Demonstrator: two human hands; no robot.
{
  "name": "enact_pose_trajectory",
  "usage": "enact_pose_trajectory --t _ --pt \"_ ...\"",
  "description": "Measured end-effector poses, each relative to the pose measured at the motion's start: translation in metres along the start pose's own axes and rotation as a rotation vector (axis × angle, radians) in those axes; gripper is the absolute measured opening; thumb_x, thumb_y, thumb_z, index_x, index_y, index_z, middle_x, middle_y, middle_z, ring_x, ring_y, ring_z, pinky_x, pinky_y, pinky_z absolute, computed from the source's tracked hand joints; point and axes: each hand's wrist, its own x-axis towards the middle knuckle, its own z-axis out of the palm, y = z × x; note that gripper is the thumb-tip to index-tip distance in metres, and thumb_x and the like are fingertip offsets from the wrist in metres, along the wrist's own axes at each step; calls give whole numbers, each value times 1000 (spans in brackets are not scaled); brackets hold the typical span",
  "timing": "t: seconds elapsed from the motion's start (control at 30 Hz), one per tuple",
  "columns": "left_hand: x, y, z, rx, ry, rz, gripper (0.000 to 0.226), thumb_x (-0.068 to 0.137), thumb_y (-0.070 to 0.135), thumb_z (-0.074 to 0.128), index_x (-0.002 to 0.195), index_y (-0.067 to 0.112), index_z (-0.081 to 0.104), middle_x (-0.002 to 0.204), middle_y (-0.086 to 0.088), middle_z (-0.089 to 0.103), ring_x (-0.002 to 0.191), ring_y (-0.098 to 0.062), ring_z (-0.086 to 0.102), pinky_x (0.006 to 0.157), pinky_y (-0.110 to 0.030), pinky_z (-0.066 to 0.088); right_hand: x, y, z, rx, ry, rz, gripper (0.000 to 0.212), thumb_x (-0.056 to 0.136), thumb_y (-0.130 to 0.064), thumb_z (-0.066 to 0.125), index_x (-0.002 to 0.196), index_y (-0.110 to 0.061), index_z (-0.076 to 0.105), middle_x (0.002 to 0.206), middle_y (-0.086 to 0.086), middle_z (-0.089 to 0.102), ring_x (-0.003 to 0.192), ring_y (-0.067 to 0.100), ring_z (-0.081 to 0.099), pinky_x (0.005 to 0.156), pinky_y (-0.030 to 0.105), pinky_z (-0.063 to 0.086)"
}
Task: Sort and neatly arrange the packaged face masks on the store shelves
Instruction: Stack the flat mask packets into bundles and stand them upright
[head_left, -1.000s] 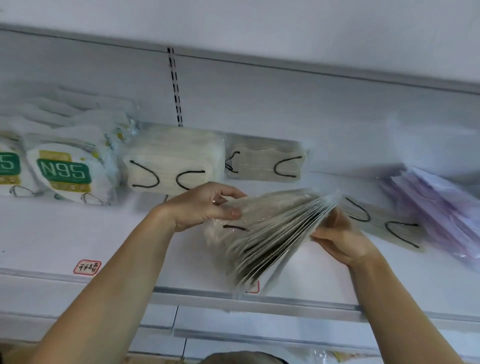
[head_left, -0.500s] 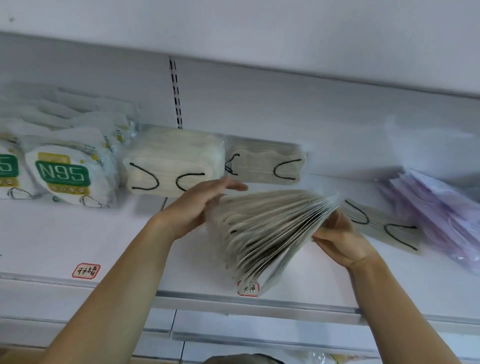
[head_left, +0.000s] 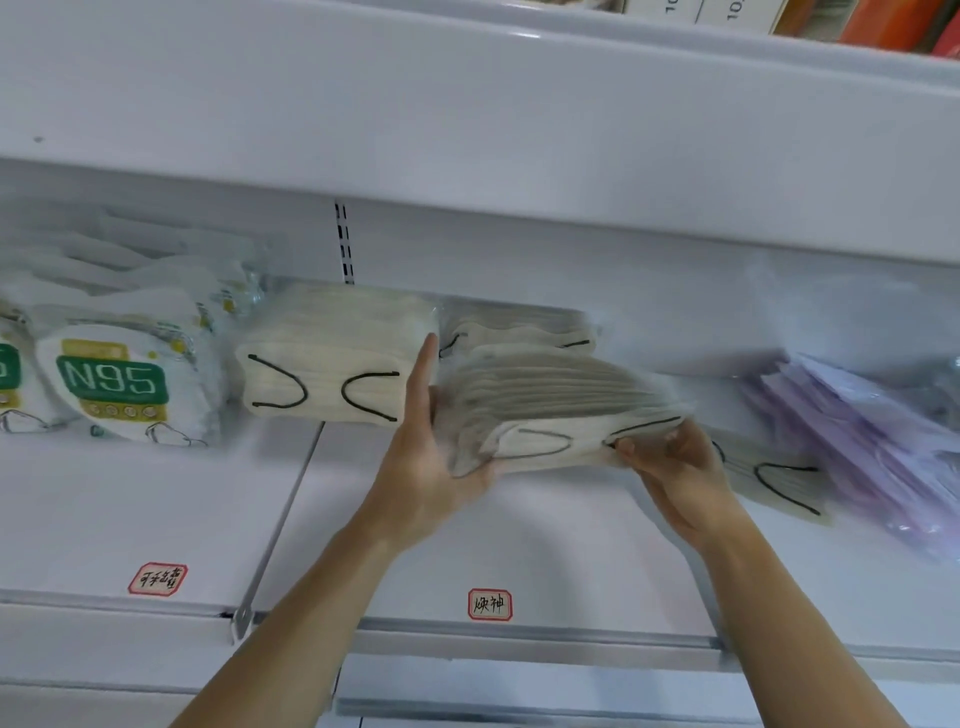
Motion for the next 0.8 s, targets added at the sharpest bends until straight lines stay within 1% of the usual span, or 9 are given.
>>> enact_pose_trajectory --t 0.07,0.13,0.2,0.23,0.33,0.4,0.5,0.67,0.8 --pt "-7 5 -3 -39 -55 46 107 84 38 83 160 40 7 150 15 47 144 -13 43 112 -22 39 -5 -1 -4 7 -17 -5 74 68 -12 94 128 9 56 116 30 63 108 43 60 96 62 47" --pt "-11 4 -7 -119 17 74 72 94 60 61 151 26 35 151 4 49 143 -21 44 110 -26 38 -12 -1 -2 31 -40 6 71 67 -9 94 126 8 59 113 27 68 106 40 65 95 58 52" --pt "-9 -2 -15 20 129 104 39 104 46 47 128 18 60 145 1 55 142 -22 46 110 -30 38 -19 5 -3 43 -54 0 57 74 8 81 125 10 57 108 22 72 103 36 69 93 51 57" --pt "-7 -4 -18 112 133 122 29 106 31 46 119 16 66 141 1 58 140 -20 48 109 -27 39 -20 8 -4 44 -43 28 52 75 16 73 124 13 55 107 23 71 103 37 69 96 56 55" --pt "-1 -2 -21 168 32 31 28 106 12 47 120 16 72 128 7 70 127 -12 61 106 -25 46 -20 16 -7 48 -42 103 64 69 11 84 123 18 50 114 31 64 110 44 61 108 72 38" --pt "3 0 -21 153 34 -33 25 105 11 53 117 19 74 115 10 75 111 -7 68 95 -22 52 -21 14 -6 37 -80 142 74 58 -5 98 119 10 58 114 30 66 109 43 64 106 68 43" --pt "5 -6 -19 91 160 -75 16 98 22 64 102 20 79 91 6 78 83 -6 68 75 -20 50 -24 11 -4 62 -196 198 82 61 -8 98 130 8 56 118 27 68 108 40 68 91 52 58" --pt "1 -3 -19 -217 230 -288 31 92 40 69 94 11 80 91 -15 76 86 -25 69 84 -39 53 -24 9 -1 130 -246 245 80 65 -6 96 128 14 51 111 28 69 100 41 71 85 51 60" --pt "-1 4 -18 -349 223 -377 32 101 32 56 97 13 82 104 -21 76 97 -31 73 94 -45 53 -24 11 -5 135 -242 229 75 68 1 91 130 14 50 112 26 70 102 39 70 88 51 60"
